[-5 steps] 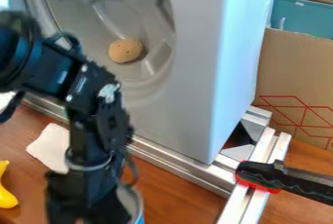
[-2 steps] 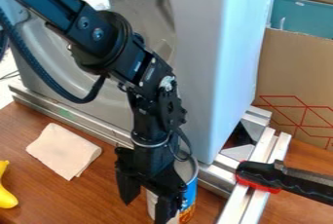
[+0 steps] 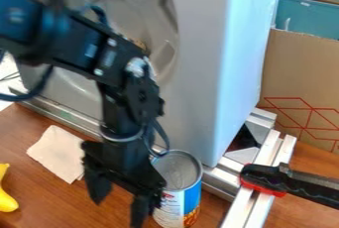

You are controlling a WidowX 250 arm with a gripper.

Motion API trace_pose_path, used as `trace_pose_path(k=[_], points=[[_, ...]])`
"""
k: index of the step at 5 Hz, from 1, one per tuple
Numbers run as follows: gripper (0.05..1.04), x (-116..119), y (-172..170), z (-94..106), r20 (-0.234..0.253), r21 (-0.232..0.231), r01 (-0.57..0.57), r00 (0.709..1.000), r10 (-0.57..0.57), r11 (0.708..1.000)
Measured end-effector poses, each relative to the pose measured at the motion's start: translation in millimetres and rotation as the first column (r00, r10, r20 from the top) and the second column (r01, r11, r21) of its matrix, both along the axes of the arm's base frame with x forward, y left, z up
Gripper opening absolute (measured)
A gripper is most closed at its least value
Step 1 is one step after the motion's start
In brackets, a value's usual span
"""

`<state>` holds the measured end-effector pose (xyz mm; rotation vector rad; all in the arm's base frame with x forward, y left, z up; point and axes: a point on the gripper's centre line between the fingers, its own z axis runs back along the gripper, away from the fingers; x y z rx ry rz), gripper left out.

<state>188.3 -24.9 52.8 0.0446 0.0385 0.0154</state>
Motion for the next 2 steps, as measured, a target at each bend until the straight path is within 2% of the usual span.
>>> trace_pose_path(k=[1, 2], points=[[1.005, -20.1, 4.9, 17.6, 0.039, 0.002, -0.02, 0.999, 0.02, 1.0], [1.005, -28.1, 12.0, 25.2, 0.025, -0.011, 0.035, 0.999, -0.035, 0.999]])
